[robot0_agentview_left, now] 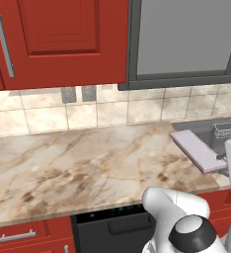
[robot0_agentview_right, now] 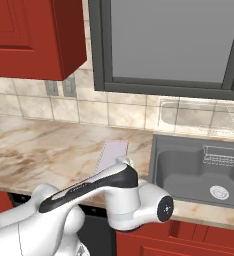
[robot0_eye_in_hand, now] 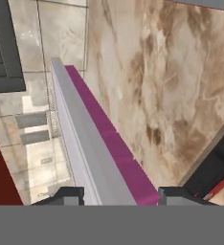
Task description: The ice cube tray has been filled with water. Take the tray and place it in the freezer to make ice. Close the freezer door after placing the tray.
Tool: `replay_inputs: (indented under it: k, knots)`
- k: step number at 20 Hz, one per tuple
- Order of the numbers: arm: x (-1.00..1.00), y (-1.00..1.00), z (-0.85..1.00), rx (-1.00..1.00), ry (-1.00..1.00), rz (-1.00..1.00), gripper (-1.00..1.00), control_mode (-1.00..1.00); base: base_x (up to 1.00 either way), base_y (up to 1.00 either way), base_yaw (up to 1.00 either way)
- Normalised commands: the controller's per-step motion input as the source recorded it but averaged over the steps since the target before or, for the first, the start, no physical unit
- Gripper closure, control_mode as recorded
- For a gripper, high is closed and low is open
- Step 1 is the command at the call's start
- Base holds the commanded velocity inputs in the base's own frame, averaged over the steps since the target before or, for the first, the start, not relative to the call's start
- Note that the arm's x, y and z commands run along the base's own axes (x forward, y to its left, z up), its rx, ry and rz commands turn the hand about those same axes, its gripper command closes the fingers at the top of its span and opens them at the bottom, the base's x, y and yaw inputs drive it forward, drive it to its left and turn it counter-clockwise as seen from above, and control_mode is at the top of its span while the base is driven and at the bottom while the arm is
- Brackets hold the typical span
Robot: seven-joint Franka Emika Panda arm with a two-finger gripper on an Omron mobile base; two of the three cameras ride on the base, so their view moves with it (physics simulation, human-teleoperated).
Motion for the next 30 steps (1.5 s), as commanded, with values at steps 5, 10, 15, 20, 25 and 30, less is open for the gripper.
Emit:
replay_inputs:
  k: [5,10,15,20,25,30]
  knots:
    - [-0.33,0.17,0.61,0.00,-0.18,0.00,1.00,-1.00,0.00,0.00,0.00]
    - [-0.25,0.28,0.44,0.00,-0.12,0.00,1.00,-1.00,0.00,0.00,0.00]
    - [-0.07,0.33,0.27,0.00,-0.01,0.00,1.00,-1.00,0.00,0.00,0.00]
    - [0.00,0.32,0.16,0.00,0.00,0.01,1.00,-1.00,0.00,0.00,0.00]
    - [0.00,0.40,0.05,0.00,0.00,0.04,1.00,-1.00,0.00,0.00,0.00]
    - [0.00,0.33,0.00,0.00,0.00,0.09,1.00,-1.00,0.00,0.00,0.00]
